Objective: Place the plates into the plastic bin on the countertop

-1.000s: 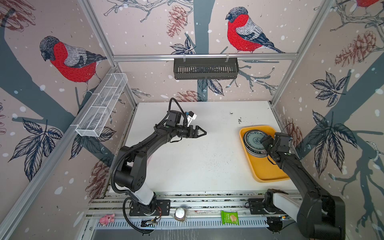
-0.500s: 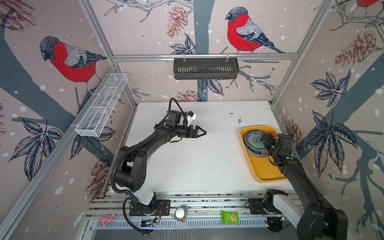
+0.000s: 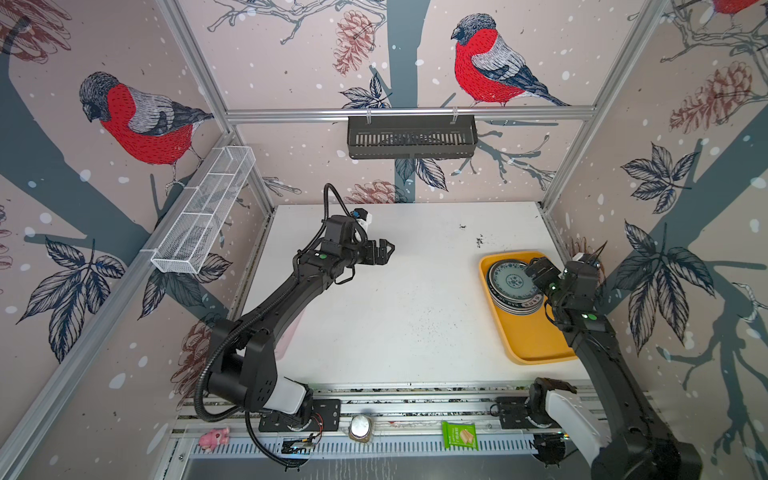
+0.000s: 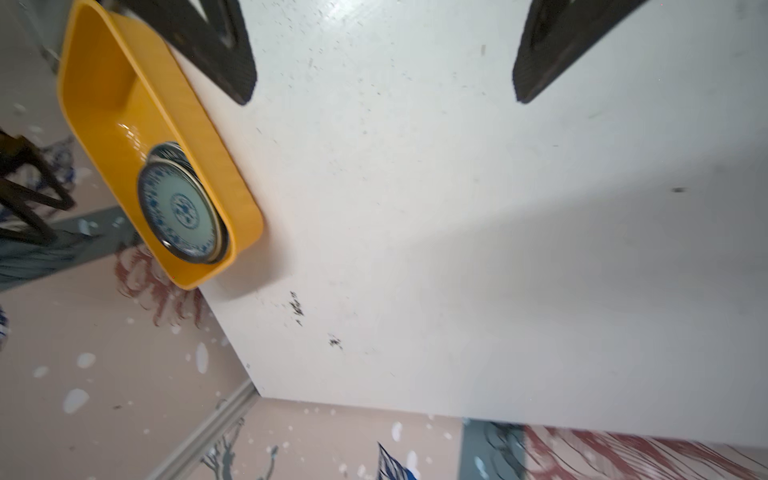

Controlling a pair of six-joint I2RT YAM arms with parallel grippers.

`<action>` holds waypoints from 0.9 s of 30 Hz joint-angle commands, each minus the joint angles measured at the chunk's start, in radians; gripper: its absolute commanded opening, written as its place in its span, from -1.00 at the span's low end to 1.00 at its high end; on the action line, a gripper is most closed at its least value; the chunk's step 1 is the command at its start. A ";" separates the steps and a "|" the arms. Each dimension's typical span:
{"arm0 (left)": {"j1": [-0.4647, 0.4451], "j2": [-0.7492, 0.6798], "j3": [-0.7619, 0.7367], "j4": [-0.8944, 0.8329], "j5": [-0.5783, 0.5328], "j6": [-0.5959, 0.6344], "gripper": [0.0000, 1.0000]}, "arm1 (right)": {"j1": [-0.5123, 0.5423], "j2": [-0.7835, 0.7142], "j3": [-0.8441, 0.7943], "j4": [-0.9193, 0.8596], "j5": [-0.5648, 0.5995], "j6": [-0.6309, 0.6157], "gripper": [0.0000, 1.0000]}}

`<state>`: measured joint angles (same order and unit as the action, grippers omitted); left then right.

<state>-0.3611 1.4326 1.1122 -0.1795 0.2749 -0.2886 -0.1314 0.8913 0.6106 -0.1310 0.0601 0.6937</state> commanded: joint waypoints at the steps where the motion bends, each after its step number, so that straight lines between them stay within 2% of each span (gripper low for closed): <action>1: 0.002 -0.079 -0.055 0.079 -0.327 0.010 0.93 | 0.000 0.009 0.015 -0.006 0.146 -0.075 0.99; 4: 0.004 -0.187 -0.204 0.277 -0.577 0.002 0.93 | 0.002 0.031 0.018 0.017 0.245 -0.115 0.99; 7: 0.019 -0.291 -0.361 0.488 -0.760 0.055 0.93 | 0.012 0.055 0.004 0.075 0.346 -0.167 0.99; 8: 0.031 -0.317 -0.404 0.545 -0.791 0.067 0.93 | 0.016 0.063 -0.008 0.095 0.384 -0.183 0.99; 12: 0.121 -0.407 -0.568 0.718 -0.823 0.078 0.93 | 0.029 0.098 -0.063 0.179 0.497 -0.228 0.99; 17: 0.174 -0.442 -0.716 0.834 -0.892 0.133 0.93 | 0.041 0.112 -0.137 0.279 0.537 -0.261 0.99; 21: 0.193 -0.421 -0.852 1.039 -0.893 0.168 0.93 | 0.063 0.109 -0.209 0.400 0.535 -0.319 0.99; 25: 0.207 -0.353 -0.971 1.290 -0.876 0.222 0.93 | 0.108 0.119 -0.287 0.562 0.585 -0.376 0.99; 27: 0.209 -0.316 -0.992 1.342 -0.862 0.242 0.93 | 0.129 0.124 -0.315 0.628 0.593 -0.399 0.99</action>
<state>-0.1562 1.0889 0.1406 0.9157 -0.5831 -0.0990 -0.0200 1.0107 0.3214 0.3298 0.6048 0.3580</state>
